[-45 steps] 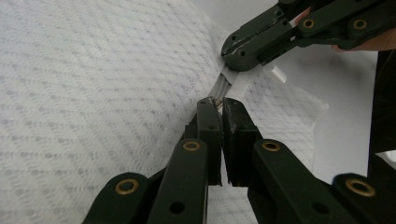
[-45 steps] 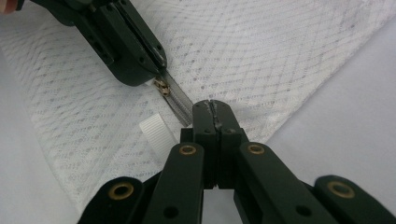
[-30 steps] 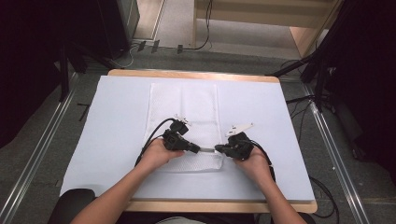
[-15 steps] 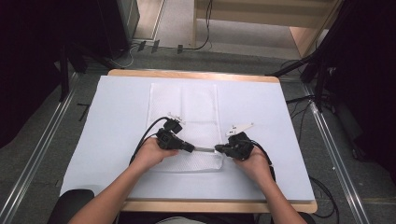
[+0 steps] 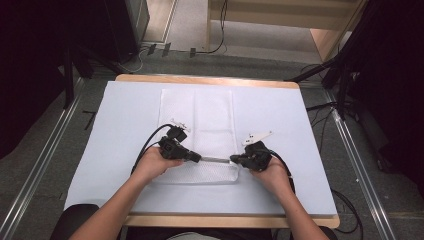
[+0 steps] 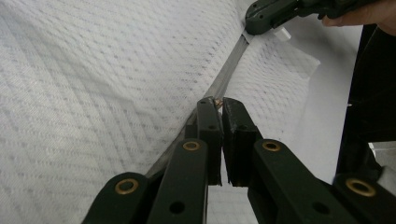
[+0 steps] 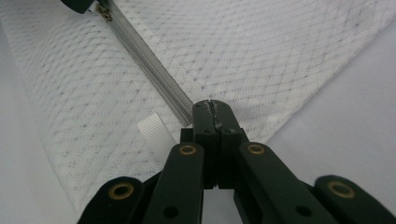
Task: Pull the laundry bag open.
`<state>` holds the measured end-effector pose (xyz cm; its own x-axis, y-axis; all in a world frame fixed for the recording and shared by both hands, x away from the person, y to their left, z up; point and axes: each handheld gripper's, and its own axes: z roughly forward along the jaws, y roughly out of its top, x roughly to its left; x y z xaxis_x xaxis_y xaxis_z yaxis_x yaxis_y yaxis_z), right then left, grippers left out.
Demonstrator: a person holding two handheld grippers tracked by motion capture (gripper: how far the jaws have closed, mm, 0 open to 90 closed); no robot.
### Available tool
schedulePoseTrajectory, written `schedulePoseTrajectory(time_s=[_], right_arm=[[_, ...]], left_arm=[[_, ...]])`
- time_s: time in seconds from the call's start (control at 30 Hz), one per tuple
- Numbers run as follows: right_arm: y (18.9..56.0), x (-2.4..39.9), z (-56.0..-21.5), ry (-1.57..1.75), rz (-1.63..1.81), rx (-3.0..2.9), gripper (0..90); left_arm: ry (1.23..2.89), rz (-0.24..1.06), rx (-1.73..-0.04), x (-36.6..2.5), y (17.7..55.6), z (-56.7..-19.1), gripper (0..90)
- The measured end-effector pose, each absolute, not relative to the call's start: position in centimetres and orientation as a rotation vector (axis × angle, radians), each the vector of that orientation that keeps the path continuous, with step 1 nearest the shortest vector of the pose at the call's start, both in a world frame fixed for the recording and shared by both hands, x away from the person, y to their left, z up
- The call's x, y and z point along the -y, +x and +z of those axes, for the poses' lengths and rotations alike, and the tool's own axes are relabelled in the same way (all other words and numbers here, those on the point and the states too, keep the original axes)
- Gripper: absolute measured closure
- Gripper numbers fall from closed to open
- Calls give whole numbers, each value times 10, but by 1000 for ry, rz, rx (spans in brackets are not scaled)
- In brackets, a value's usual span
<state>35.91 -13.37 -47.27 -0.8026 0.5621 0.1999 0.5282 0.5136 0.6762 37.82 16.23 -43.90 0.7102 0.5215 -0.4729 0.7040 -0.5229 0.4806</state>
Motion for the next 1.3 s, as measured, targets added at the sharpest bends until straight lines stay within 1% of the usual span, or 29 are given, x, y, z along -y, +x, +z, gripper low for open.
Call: schedulePoseTrajectory(time_s=[0.77,1.13,1.3], right_arm=[[359,133,-472,959,1170,-2699,900],[358,132,-472,950,1162,-2697,900],[359,132,-472,950,1162,-2700,900]], left_arm=[[2246,-328,-949,-184,369,-431,882],[2265,-323,-971,-189,371,-434,883],[2249,-318,-998,-204,371,-432,882]])
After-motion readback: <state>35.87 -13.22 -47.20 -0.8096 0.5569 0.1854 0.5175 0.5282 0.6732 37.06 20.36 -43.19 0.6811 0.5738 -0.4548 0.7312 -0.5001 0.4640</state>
